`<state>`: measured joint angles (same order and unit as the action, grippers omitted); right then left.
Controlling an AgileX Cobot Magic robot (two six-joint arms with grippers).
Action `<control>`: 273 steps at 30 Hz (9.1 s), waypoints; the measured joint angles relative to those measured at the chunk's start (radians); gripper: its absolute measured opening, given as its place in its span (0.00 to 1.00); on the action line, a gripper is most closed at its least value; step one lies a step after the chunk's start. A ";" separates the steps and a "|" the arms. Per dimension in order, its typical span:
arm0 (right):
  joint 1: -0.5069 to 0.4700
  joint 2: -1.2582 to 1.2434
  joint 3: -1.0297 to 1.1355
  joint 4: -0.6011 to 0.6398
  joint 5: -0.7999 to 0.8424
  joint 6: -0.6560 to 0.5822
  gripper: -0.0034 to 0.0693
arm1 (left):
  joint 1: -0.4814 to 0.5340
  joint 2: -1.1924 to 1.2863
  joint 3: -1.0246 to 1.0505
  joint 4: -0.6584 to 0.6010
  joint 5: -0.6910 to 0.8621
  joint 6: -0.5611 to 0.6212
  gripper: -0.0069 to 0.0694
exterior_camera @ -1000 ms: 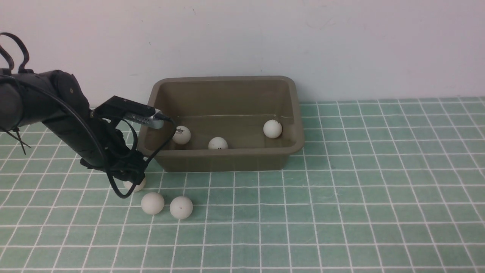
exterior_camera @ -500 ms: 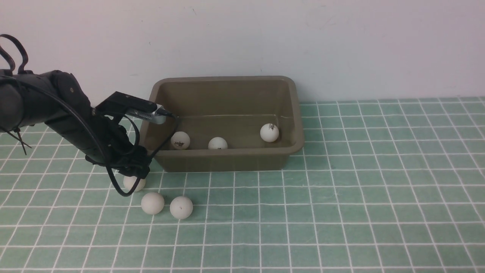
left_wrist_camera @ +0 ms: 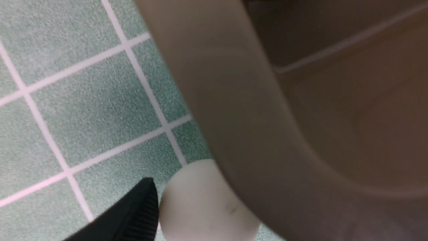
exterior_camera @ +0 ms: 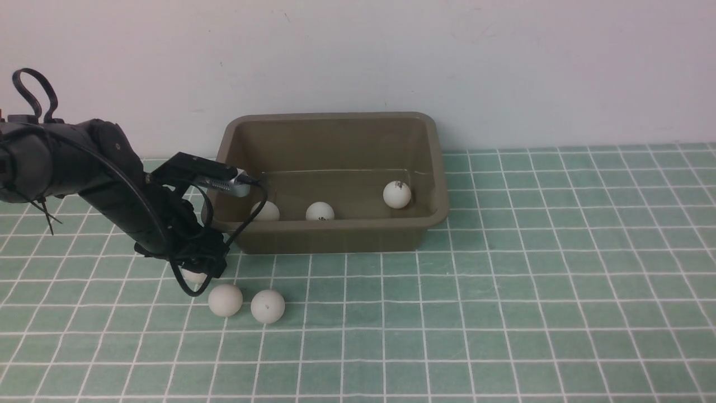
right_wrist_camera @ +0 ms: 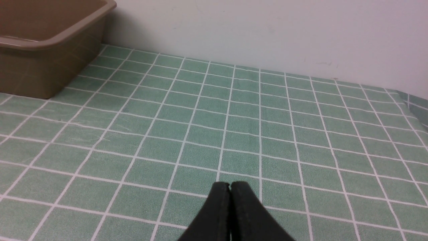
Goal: Put the table tennis balls in the box on the green coffee tablecloth.
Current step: 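Reach for and grasp a ping pong ball on the table beside the basket, then drop the ball into the bin, then reach for and grasp a ping pong ball on the table beside the basket, then drop the ball into the bin, then reach for and grasp a ping pong ball on the table beside the basket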
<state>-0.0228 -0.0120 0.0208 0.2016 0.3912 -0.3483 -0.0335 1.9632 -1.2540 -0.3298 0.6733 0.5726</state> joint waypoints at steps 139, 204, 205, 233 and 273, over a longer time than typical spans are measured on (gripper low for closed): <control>0.036 0.000 0.000 0.000 0.000 0.000 0.02 | -0.209 -0.055 0.020 0.319 0.156 -0.462 0.62; 0.036 0.000 0.000 0.000 0.000 0.000 0.02 | -0.209 -0.021 -0.419 0.105 0.244 -0.114 0.73; 0.036 0.000 0.000 0.000 0.000 0.000 0.02 | -0.209 -0.031 -0.434 0.105 0.292 -0.131 0.73; 0.036 0.000 0.000 0.000 0.000 0.000 0.02 | -0.209 -0.115 -0.077 0.044 0.416 -0.241 0.62; 0.036 0.000 0.000 0.000 0.000 0.000 0.02 | -0.209 0.010 -0.038 -0.001 0.241 0.115 0.63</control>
<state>0.0132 -0.0120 0.0208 0.2020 0.3912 -0.3483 -0.2422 1.9735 -1.2915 -0.3307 0.9143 0.6881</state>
